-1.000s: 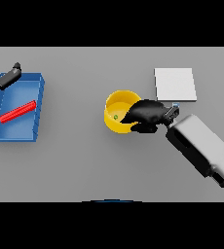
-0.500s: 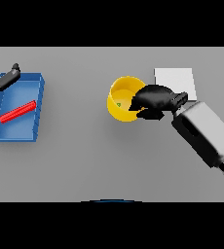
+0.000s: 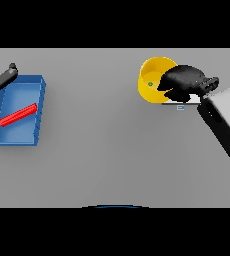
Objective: Pick up the red beaker and tilt it to pour out 1 green nut into yellow bowl. Pick up the yellow bowl and place it on the metallic measuring scale.
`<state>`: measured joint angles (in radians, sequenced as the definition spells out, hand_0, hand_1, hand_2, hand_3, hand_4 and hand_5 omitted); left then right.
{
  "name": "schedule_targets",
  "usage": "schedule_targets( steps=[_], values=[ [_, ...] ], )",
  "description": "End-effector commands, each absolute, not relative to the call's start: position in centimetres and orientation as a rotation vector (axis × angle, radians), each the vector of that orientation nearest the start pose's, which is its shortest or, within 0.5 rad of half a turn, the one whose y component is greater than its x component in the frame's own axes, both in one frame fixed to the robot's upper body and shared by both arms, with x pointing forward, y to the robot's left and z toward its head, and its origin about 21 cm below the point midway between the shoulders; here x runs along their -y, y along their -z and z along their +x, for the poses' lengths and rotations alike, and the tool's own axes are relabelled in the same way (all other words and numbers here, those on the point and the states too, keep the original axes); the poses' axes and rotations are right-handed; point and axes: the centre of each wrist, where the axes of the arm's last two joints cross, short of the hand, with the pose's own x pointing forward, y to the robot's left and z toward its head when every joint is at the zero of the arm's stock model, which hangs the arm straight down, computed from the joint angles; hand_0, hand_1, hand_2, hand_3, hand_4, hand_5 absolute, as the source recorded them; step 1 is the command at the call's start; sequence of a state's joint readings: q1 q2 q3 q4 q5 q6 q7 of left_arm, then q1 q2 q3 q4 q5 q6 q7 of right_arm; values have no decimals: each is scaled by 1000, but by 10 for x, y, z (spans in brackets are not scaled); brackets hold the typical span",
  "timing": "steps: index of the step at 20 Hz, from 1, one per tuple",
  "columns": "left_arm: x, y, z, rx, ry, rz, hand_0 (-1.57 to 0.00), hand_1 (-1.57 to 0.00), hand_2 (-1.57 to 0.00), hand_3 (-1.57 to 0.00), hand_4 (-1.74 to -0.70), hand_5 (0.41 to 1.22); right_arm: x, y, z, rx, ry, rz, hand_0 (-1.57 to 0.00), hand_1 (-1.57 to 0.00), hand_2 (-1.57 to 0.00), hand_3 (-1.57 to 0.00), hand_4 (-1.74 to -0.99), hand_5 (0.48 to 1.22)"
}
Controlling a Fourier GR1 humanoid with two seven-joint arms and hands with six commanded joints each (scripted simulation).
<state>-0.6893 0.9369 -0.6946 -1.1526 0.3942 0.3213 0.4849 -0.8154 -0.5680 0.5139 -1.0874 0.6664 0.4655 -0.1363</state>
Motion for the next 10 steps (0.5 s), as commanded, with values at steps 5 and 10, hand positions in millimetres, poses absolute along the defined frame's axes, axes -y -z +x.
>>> schedule_targets(
  steps=[5, 10],
  values=[
    [-331, -132, 361, 1103, 442, 696, 1, 1, 1, 1, -808, 752, 225, -131, 413, 1220, -1776, -581, -1565, -1554, -1571, -1328, -1725, 1221],
    [-327, -134, 355, 1098, 423, 698, 1, 1, 1, 1, -830, 767, 262, -114, 427, 1126, -1658, -667, -1529, -1425, -1496, -1491, -1729, 1221]
  ],
)
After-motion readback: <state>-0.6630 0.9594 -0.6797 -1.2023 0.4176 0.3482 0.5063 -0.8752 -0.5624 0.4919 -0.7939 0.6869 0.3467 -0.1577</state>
